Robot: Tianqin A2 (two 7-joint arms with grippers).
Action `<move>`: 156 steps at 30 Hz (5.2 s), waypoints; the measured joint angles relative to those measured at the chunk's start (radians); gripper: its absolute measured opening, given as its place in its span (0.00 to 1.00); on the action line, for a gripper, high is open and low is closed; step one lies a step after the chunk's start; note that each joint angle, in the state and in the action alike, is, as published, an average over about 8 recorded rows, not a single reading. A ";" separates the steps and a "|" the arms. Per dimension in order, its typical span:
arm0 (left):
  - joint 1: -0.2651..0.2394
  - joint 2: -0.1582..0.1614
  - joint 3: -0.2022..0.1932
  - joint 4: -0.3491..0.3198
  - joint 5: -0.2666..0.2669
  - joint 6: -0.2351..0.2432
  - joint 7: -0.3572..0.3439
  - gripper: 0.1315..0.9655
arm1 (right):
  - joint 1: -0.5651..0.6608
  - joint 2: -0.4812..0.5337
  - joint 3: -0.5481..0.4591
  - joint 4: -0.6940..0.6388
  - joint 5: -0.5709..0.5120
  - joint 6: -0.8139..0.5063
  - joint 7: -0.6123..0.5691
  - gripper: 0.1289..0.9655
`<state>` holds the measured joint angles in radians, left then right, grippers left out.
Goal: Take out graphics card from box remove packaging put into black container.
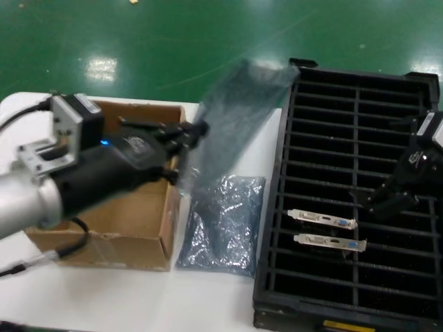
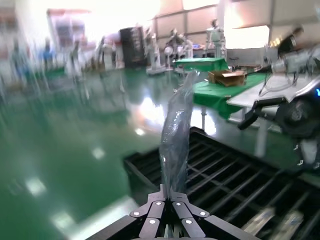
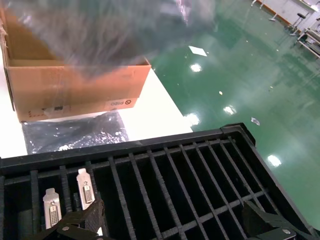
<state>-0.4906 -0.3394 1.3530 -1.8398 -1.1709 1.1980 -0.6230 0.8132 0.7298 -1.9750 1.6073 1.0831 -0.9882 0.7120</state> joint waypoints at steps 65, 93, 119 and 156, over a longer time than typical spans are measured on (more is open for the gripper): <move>-0.157 -0.011 0.195 0.162 0.458 -0.222 -0.448 0.48 | 0.000 0.000 0.000 0.000 0.000 0.000 0.000 1.00; 0.046 -0.038 0.195 0.099 0.332 -0.551 -0.028 0.99 | -0.182 -0.096 0.084 -0.002 0.160 0.221 -0.159 1.00; 0.245 -0.003 0.218 0.162 -0.099 -0.841 0.264 1.00 | -0.465 -0.246 0.214 -0.004 0.410 0.565 -0.407 1.00; 0.471 0.036 0.245 0.234 -0.587 -1.170 0.595 1.00 | -0.786 -0.415 0.362 -0.007 0.693 0.955 -0.688 1.00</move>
